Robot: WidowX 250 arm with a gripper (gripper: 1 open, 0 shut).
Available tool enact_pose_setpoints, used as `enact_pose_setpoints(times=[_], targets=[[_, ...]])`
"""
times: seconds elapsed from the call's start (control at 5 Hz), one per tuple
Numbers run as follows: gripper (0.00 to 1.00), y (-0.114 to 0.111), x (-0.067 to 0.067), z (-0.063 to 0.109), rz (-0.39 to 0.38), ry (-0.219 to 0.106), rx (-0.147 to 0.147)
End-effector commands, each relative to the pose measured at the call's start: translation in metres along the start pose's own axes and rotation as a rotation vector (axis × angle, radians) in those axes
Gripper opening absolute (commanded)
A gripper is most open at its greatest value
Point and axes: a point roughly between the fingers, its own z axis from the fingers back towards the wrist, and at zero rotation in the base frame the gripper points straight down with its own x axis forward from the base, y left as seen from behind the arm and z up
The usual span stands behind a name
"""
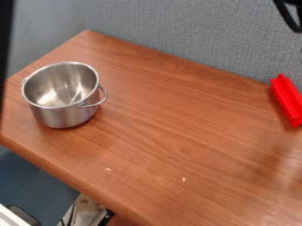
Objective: Move the red object from the metal pot to the table
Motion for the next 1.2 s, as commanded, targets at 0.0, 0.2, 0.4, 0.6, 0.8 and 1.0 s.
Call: enact_pose_setpoints(times=[0.0, 0.2, 0.4, 0.6, 0.8, 1.0], targets=[[1.00, -0.002, 0.022, 0.006, 0.028, -0.041, 0.027], [1.00, 0.005, 0.029, -0.014, 0.109, -0.010, 0.051], [1.00, 0.013, 0.036, -0.029, 0.191, 0.015, 0.075], [0.00, 0.021, 0.041, -0.046, 0.257, 0.040, 0.102], [1.00, 0.028, 0.042, -0.034, 0.256, 0.083, 0.132], [1.00, 0.037, 0.039, -0.021, 0.258, 0.125, 0.165]])
